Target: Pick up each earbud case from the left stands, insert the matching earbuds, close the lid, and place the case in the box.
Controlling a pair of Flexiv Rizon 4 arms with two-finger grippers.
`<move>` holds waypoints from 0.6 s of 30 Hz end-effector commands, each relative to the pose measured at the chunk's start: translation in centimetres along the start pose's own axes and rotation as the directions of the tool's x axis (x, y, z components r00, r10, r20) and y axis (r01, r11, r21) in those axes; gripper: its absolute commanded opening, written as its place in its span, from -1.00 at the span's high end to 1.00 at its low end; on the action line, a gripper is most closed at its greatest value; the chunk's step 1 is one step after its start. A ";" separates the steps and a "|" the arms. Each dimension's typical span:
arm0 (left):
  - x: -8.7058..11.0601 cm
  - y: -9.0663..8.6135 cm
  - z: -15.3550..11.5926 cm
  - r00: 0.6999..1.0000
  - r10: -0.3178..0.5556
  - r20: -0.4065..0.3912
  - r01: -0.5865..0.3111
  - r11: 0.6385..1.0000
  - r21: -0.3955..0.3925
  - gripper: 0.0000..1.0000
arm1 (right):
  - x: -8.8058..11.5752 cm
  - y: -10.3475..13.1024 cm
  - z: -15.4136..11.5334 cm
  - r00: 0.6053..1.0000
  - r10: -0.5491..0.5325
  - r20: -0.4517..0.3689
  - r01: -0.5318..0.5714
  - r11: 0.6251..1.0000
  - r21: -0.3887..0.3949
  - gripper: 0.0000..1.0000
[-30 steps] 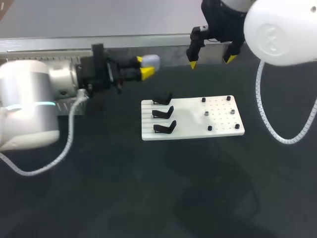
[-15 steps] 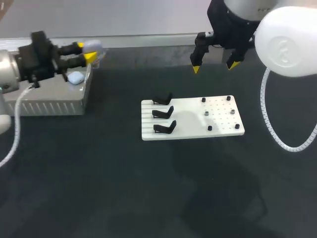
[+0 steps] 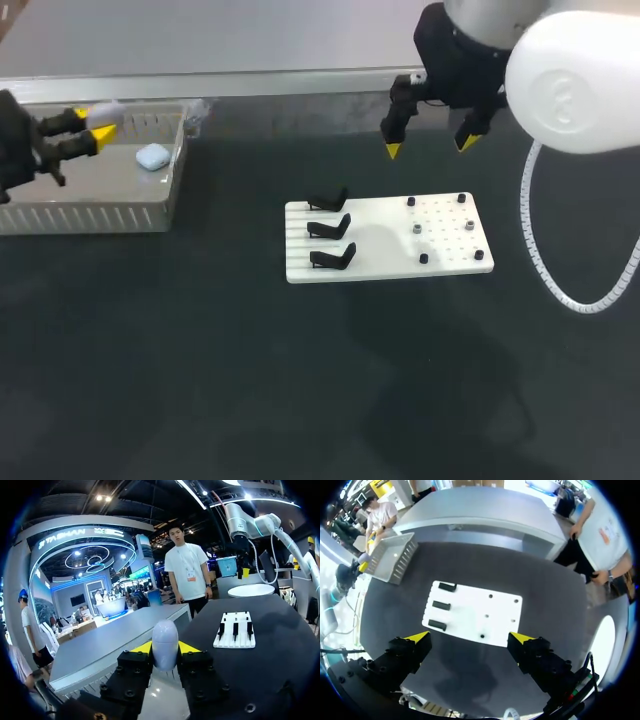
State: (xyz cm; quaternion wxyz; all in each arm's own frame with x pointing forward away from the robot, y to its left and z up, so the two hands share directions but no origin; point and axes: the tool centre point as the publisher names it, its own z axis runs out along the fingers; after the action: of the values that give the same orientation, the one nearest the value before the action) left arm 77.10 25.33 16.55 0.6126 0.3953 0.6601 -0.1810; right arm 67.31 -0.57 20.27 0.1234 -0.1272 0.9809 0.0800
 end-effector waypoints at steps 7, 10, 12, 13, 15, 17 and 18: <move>5.9 3.3 0.1 0.997 -0.054 -0.050 0.044 0.984 -0.174 1.00 | -1.6 1.4 0.8 0.999 -0.013 -0.053 0.013 1.000 0.009 -1.00; 7.3 4.1 0.3 0.995 -0.076 -0.066 0.063 0.981 -0.186 1.00 | -1.8 1.8 0.9 0.998 -0.020 -0.062 0.021 1.000 0.009 -1.00; 8.2 4.7 0.3 0.994 -0.092 -0.066 0.077 0.978 -0.193 1.00 | -1.9 1.9 0.9 0.998 -0.020 -0.066 0.021 1.000 0.010 -1.00; 8.4 4.9 0.3 0.993 -0.097 -0.062 0.083 0.977 -0.196 1.00 | -1.9 1.9 0.9 0.997 -0.019 -0.068 0.019 1.000 0.010 -1.00; 8.8 5.3 0.3 0.992 -0.103 -0.068 0.088 0.976 -0.198 1.00 | -1.9 1.9 0.9 0.997 -0.016 -0.073 0.017 1.000 0.014 -1.00; 9.2 5.6 0.4 0.991 -0.113 -0.073 0.097 0.976 -0.197 1.00 | -1.8 2.0 0.8 0.997 -0.012 -0.075 0.014 1.000 0.020 -1.00; 9.3 5.7 0.4 0.991 -0.114 -0.074 0.097 0.976 -0.196 1.00 | -1.7 1.9 0.7 0.997 -0.008 -0.078 0.010 1.000 0.024 -1.00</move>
State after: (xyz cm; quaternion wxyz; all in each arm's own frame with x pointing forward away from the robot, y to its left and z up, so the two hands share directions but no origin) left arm 81.64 31.69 9.42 0.6005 0.3211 0.7166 -0.1508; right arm 68.42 1.57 20.04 0.0935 -0.1342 0.9844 0.0656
